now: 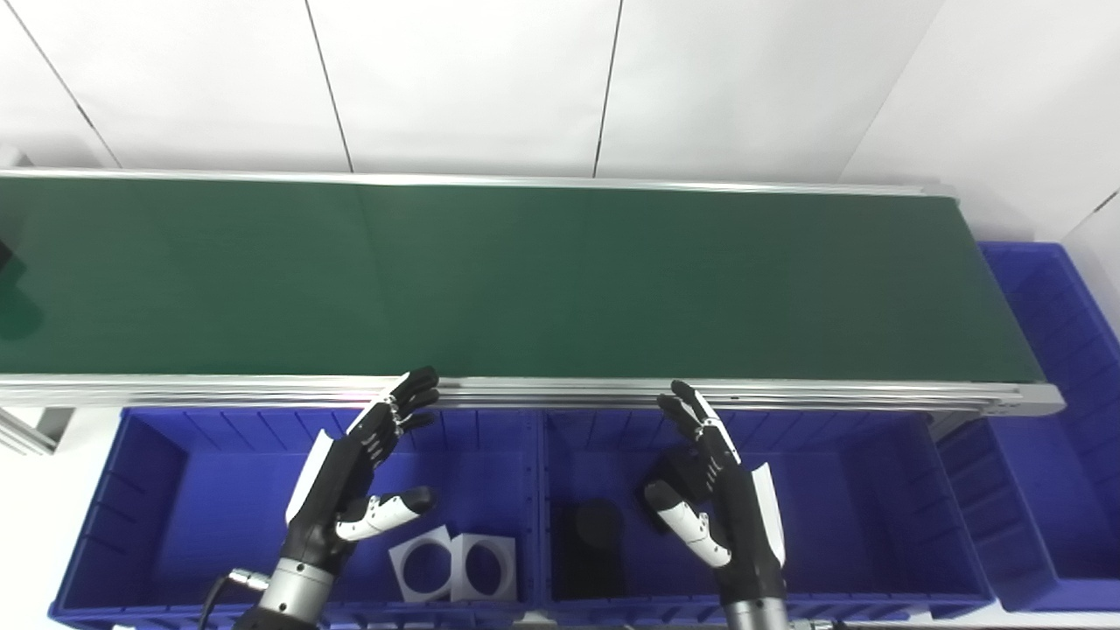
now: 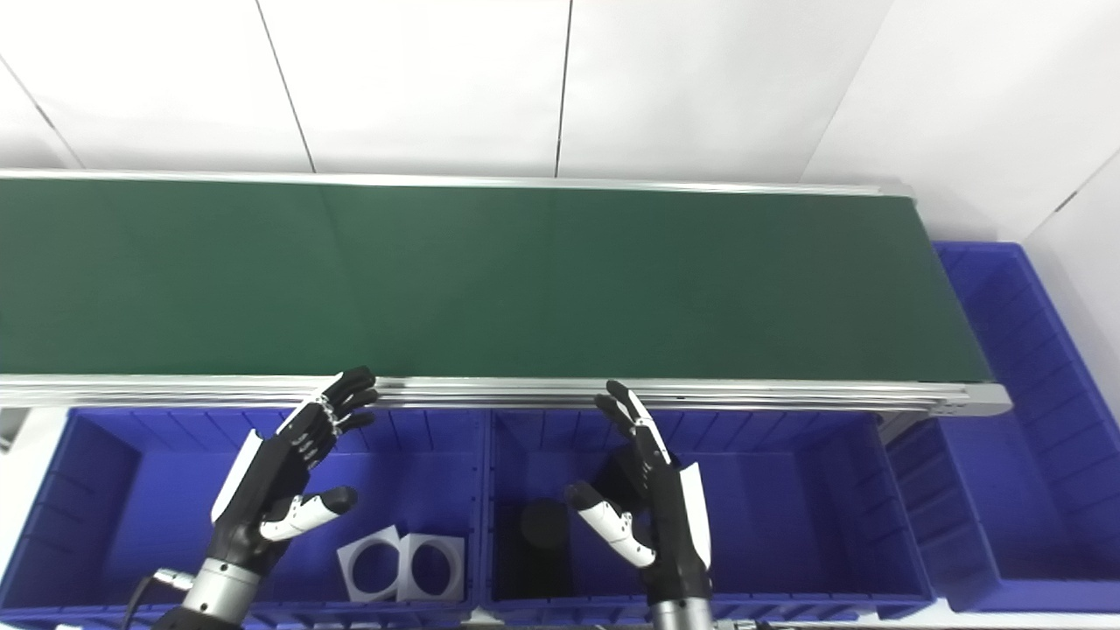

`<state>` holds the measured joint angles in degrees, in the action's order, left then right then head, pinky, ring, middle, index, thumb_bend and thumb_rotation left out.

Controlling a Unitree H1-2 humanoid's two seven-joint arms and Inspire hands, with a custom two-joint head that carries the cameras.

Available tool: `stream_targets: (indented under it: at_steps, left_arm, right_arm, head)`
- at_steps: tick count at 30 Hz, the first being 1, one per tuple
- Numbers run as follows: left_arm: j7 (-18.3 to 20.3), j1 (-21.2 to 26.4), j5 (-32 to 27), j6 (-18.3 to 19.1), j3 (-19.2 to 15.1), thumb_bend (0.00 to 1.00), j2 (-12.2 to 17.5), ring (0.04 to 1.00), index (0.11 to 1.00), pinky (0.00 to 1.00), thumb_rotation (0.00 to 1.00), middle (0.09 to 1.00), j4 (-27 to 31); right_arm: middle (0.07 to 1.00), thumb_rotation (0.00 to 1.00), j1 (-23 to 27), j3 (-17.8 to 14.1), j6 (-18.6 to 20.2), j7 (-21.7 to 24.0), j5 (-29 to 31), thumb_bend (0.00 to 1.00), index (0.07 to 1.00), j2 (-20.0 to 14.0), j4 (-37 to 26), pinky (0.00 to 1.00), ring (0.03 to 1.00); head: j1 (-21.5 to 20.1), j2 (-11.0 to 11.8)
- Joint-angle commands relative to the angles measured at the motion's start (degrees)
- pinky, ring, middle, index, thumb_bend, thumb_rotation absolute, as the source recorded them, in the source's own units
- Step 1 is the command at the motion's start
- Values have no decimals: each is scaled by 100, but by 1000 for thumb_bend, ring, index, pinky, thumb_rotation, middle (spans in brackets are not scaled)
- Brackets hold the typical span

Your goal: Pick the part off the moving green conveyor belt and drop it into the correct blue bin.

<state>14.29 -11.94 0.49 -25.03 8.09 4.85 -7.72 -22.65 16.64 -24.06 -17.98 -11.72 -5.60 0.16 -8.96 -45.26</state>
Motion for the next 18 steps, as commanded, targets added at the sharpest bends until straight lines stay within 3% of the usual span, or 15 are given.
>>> stream_targets:
  at_steps: [1, 10, 18]
  left_arm:
    - [-78, 2, -35, -189, -7, 855, 14, 865, 864, 808, 618, 885, 68]
    - [8, -22, -167, -189, -27, 843, -10, 871, 880, 817, 611, 891, 38]
    - [15, -29, -139, -189, -21, 856, -19, 879, 919, 841, 686, 908, 45]
  right_arm:
    - [871, 741, 10, -2, -284, 51, -5, 723, 898, -12, -156, 892, 885]
    - [889, 749, 35, 31, -285, 58, -10, 722, 907, -23, -107, 904, 892]
    - [894, 756, 31, 44, -286, 20, -38, 723, 917, -12, -111, 892, 893]
  head:
    - [1, -2]
    - [-23, 21]
    - [-41, 15]
